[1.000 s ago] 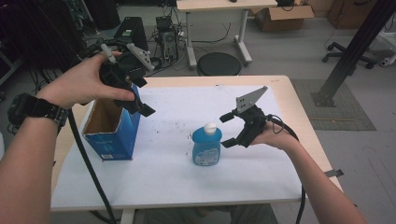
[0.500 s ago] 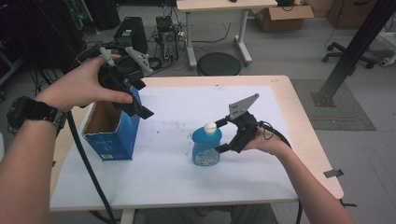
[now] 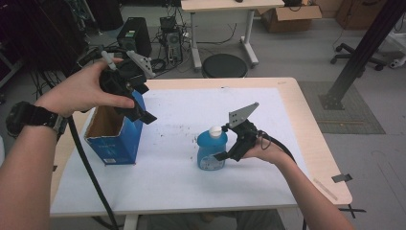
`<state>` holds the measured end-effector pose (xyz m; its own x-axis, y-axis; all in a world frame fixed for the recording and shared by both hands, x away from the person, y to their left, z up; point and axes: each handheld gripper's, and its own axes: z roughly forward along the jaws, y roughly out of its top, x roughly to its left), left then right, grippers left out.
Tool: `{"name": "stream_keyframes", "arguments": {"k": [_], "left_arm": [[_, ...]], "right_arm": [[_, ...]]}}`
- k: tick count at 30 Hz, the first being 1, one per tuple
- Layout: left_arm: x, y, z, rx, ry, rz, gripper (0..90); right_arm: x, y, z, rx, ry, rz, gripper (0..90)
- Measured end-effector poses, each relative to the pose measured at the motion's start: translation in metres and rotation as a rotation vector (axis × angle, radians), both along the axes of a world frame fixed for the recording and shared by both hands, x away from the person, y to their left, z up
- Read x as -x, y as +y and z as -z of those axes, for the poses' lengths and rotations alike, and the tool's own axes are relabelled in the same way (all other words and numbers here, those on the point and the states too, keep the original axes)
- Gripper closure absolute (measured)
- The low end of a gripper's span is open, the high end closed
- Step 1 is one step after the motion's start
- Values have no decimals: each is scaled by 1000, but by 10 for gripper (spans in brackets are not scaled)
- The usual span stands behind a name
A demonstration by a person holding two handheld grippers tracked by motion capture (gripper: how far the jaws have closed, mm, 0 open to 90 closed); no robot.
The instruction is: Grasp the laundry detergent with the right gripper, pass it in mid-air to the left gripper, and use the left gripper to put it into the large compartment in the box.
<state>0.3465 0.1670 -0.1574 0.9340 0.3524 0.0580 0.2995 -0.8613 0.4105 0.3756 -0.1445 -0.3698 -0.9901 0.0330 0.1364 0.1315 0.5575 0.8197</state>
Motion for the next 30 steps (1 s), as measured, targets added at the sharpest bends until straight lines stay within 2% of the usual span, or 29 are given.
{"name": "stream_keyframes", "arguments": {"k": [3,7,10,14,17,20,30], "left_arm": [[0,1,0,0,2,1,38],[0,1,1,5,2,-1,38],[0,2,2,0,4,-2,38],[1,2,2,3,2,-1,39],[1,2,2,3,2,-2,38],[1,1,2,3,3,1,38],[1,2,2,4,3,1,38]], "right_arm": [[1,3,4,-2,-1,3,41],[0,4,8,-35,7,10,53],[0,6,12,-41,9,18,62],[1,8,14,-48,13,7,84],[2,9,14,-60,9,2,107],[0,8,15,-75,22,-8,130],[-2,4,19,-88,22,-11,210]]}}
